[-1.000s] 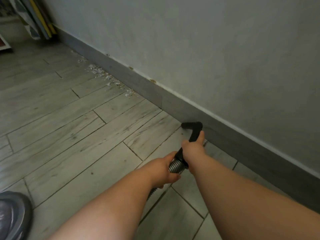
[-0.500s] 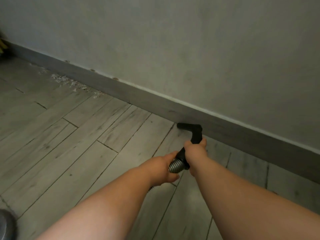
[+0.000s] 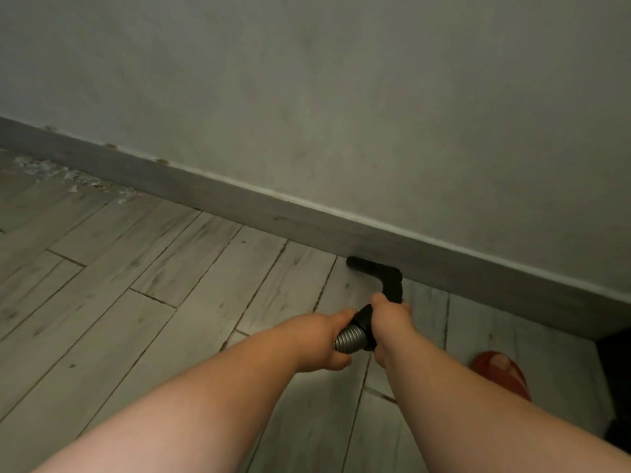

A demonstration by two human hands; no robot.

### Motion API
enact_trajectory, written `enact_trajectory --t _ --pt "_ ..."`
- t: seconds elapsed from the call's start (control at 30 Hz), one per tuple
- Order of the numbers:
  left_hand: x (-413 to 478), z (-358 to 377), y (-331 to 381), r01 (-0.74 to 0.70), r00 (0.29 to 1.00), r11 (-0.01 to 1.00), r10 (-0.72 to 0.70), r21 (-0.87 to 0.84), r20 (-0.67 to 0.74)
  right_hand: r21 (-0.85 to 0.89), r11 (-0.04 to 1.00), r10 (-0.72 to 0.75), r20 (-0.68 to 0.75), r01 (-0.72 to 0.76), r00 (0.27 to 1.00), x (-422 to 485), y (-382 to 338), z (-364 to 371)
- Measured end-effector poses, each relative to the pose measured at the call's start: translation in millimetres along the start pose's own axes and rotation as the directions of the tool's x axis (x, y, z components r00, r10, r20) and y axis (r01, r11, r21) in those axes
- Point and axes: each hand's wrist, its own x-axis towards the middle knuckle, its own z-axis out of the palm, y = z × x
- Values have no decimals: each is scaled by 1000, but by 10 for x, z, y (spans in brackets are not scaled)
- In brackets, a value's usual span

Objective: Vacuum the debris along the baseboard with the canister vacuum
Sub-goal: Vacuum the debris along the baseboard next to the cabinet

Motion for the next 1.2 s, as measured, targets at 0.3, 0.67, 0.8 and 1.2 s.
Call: enact_trajectory --t 0.3,0.67,0.8,1.2 --pt "18 136 -13 -70 997 997 69 35 17 130 991 18 -168 4 986 -107 171 -104" --pt "-89 71 -922 115 984 993 -110 22 -143 298 954 43 -133 -2 990 -383 179 845" --pt "-138 16 -1291 140 973 989 -147 -51 -177 229 973 40 -114 -13 993 -424 158 1197" --pt "-444 -140 -1982 224 935 962 -258 -158 -245 78 997 -4 -15 5 1000 -595 153 1988"
